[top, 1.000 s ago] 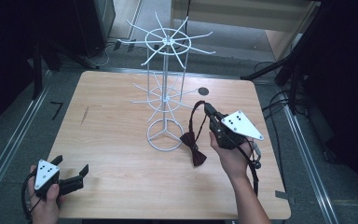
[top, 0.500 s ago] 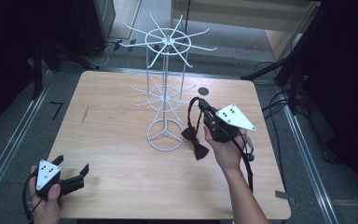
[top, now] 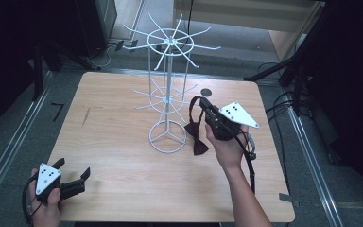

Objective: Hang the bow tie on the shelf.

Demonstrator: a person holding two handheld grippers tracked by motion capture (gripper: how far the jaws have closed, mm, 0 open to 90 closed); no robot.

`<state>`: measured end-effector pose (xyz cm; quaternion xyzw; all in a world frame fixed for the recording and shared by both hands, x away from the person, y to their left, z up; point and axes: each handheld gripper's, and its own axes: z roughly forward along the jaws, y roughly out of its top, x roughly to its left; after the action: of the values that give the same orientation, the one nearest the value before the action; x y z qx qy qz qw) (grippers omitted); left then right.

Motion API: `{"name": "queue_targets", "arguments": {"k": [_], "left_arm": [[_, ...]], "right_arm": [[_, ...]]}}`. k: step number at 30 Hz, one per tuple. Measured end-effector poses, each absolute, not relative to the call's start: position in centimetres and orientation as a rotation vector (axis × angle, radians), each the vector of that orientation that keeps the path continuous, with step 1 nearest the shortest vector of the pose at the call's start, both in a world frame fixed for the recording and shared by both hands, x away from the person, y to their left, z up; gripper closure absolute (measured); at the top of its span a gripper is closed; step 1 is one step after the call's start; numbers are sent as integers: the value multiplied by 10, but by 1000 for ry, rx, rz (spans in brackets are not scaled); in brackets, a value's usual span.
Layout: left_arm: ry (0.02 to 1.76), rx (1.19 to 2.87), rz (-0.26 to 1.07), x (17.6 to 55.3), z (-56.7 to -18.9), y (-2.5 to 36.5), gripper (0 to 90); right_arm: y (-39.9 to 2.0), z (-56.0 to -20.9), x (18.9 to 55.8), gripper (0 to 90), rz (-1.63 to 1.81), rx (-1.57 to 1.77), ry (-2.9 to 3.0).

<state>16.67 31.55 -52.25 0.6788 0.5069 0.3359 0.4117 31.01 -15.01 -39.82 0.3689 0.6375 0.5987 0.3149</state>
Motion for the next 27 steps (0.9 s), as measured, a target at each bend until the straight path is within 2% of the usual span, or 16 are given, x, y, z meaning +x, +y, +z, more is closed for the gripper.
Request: {"name": "queue_targets", "arguments": {"k": [16, 27], "left_arm": [[1276, 1708, 846, 167, -523, 315, 70], [1279, 1706, 854, 167, -523, 315, 70]], "right_arm": [[-165, -405, 321, 886, 1604, 1098, 1647], [-160, -420, 330, 900, 1545, 1130, 1697]]}}
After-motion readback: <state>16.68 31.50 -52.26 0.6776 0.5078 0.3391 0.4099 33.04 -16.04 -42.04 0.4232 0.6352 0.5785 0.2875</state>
